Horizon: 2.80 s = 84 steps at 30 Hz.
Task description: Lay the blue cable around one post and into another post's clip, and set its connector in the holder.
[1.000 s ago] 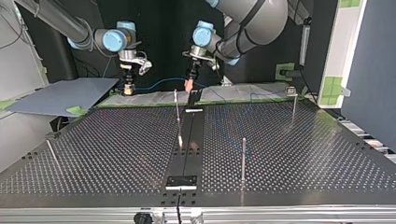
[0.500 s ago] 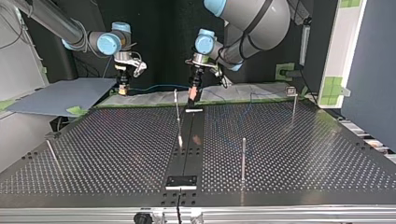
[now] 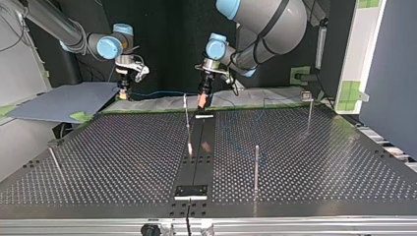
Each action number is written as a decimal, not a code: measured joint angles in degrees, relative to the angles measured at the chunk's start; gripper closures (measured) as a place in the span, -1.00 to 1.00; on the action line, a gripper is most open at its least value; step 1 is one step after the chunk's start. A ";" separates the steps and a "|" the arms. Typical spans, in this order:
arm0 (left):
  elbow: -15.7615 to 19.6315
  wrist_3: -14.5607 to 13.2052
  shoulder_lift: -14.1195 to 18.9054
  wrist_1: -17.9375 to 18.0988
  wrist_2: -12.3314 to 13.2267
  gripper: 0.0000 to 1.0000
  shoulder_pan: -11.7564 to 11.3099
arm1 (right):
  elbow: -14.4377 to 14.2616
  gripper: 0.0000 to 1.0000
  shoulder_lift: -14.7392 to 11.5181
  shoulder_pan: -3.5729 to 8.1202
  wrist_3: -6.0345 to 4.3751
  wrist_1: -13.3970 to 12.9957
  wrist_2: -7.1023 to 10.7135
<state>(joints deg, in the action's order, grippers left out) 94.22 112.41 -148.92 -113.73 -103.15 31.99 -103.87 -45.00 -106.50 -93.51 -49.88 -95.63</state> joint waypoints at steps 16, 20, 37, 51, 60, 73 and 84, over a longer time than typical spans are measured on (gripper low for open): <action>-1.86 0.26 -1.87 -0.65 0.95 1.00 -0.41 | -0.01 0.95 1.95 0.81 0.96 -2.15 1.80; -3.49 0.16 -1.91 -1.76 0.97 1.00 -0.56 | 0.01 0.95 2.15 1.21 0.84 -3.11 2.06; -7.08 -0.52 -1.96 -5.39 1.16 1.00 -1.40 | 0.02 0.95 2.50 3.13 0.27 -6.14 3.60; -8.40 -1.66 -1.99 -6.92 1.40 1.00 -2.37 | 3.18 0.95 7.98 3.80 0.09 -6.47 4.82; -9.47 -1.85 -2.01 -7.94 1.65 1.00 -2.95 | 5.57 0.95 9.00 4.27 -0.06 -6.08 5.07; -9.52 -2.19 -1.97 -7.94 1.91 1.00 -3.10 | 10.97 0.95 10.00 5.26 -0.08 -4.43 5.70; -9.58 -4.37 -1.88 -10.61 1.92 -0.51 -3.21 | 12.29 0.95 11.95 5.46 0.37 -2.44 5.72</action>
<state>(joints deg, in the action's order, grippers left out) 84.65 108.05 -150.80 -124.35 -101.23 28.78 -91.58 -33.05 -101.03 -93.14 -52.31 -89.92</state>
